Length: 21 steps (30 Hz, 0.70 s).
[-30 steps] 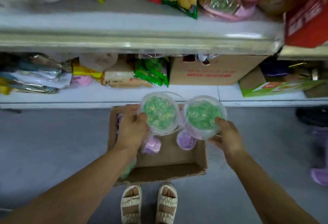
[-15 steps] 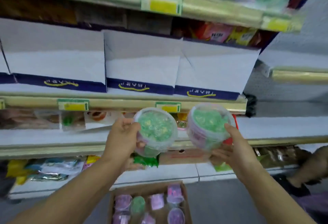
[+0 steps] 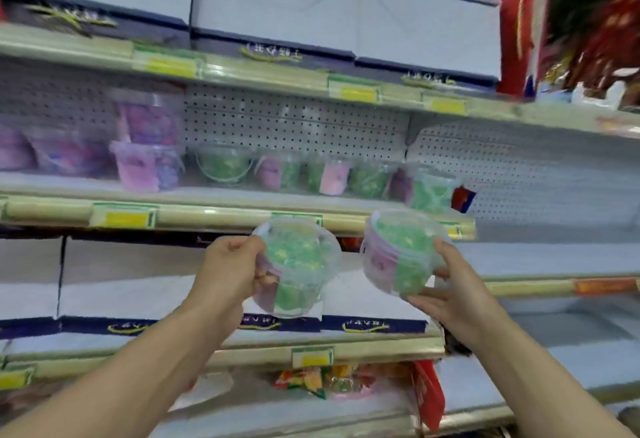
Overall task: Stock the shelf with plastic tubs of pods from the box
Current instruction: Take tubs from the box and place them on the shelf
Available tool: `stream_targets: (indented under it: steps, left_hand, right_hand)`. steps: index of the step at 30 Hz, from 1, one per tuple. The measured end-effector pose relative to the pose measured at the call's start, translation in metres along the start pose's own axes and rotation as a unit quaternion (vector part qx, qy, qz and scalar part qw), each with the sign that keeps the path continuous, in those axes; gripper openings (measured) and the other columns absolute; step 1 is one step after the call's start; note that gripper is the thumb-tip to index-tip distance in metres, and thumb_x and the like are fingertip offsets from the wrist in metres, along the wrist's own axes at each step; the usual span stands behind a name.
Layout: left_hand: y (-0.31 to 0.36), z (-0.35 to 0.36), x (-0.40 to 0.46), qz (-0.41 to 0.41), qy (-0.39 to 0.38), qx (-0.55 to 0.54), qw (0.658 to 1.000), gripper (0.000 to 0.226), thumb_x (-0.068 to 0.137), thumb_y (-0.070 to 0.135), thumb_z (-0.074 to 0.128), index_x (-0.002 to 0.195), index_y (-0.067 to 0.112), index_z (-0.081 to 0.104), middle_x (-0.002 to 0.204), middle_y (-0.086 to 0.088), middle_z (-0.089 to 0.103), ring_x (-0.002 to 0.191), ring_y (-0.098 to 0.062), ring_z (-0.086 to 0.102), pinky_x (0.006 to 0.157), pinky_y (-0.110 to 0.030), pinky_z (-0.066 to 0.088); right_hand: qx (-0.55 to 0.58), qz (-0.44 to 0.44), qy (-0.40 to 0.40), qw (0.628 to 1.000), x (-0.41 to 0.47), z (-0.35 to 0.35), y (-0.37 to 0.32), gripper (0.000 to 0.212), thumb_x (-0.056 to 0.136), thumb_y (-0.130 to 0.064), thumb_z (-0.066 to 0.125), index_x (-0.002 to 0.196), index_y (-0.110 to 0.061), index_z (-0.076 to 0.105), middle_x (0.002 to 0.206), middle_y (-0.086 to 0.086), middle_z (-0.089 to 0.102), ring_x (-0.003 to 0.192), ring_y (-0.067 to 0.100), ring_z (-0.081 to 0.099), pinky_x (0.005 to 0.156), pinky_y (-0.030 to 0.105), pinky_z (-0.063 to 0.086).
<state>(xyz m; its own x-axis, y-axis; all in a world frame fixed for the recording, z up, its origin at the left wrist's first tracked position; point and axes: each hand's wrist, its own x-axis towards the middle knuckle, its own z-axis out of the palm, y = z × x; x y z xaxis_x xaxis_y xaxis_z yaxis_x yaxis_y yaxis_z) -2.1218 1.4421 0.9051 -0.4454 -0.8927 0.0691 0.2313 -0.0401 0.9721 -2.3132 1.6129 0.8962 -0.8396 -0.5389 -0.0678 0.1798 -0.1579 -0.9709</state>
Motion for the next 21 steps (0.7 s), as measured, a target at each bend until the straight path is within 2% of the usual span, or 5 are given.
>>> stream_targets:
  steps: [3,9,13,18,21]
  left_hand:
    - [0.02,0.019,0.017,-0.005,0.003,-0.016,1.0,0.04,0.088,0.001,0.049,0.049,0.005,0.052,0.038,-0.006,0.049,0.033,-0.013,0.048,0.057,-0.029,0.039]
    - [0.046,0.069,0.061,-0.015,0.029,-0.065,0.997,0.034,0.092,0.007,0.051,0.058,0.004,0.047,0.029,0.004,0.038,0.025,-0.003,0.039,0.039,-0.015,0.047]
    - [0.057,0.103,0.094,-0.011,0.041,-0.071,0.997,0.033,0.093,0.011,0.054,0.062,0.002,0.052,0.03,0.001,0.041,0.025,-0.004,0.042,0.037,-0.015,0.047]
    - [0.055,0.125,0.13,-0.019,0.062,-0.072,0.995,0.025,0.093,0.011,0.054,0.072,-0.001,0.053,0.049,-0.008,0.044,0.026,-0.005,0.046,0.037,-0.014,0.047]
    - [0.047,0.126,0.144,-0.037,0.07,-0.072,0.994,0.025,0.094,0.012,0.054,0.072,0.0,0.051,0.059,-0.009,0.044,0.042,-0.012,0.051,0.04,-0.015,0.05]
  right_hand:
    - [-0.002,-0.003,-0.006,1.0,0.02,0.011,-0.025,0.049,0.089,-0.048,0.054,0.128,-0.019,0.048,0.123,0.01,0.055,0.097,0.035,0.064,0.082,0.041,0.055]
    - [0.002,-0.008,-0.026,1.0,0.068,0.031,-0.062,0.032,0.091,-0.043,0.054,0.113,-0.022,0.047,0.094,-0.002,0.052,0.102,0.03,0.057,0.077,0.04,0.053]
    - [0.002,0.024,-0.009,1.0,0.104,0.038,-0.081,0.044,0.089,-0.046,0.056,0.126,-0.026,0.043,0.114,0.001,0.041,0.114,0.035,0.051,0.093,0.046,0.049]
    - [0.008,0.057,0.002,0.998,0.133,0.046,-0.086,0.055,0.088,-0.046,0.057,0.135,-0.022,0.041,0.141,0.008,0.037,0.121,0.035,0.046,0.094,0.048,0.048]
    - [0.005,0.061,-0.023,0.998,0.143,0.044,-0.083,0.053,0.094,-0.041,0.051,0.139,-0.017,0.037,0.147,0.008,0.032,0.119,0.037,0.048,0.097,0.048,0.047]
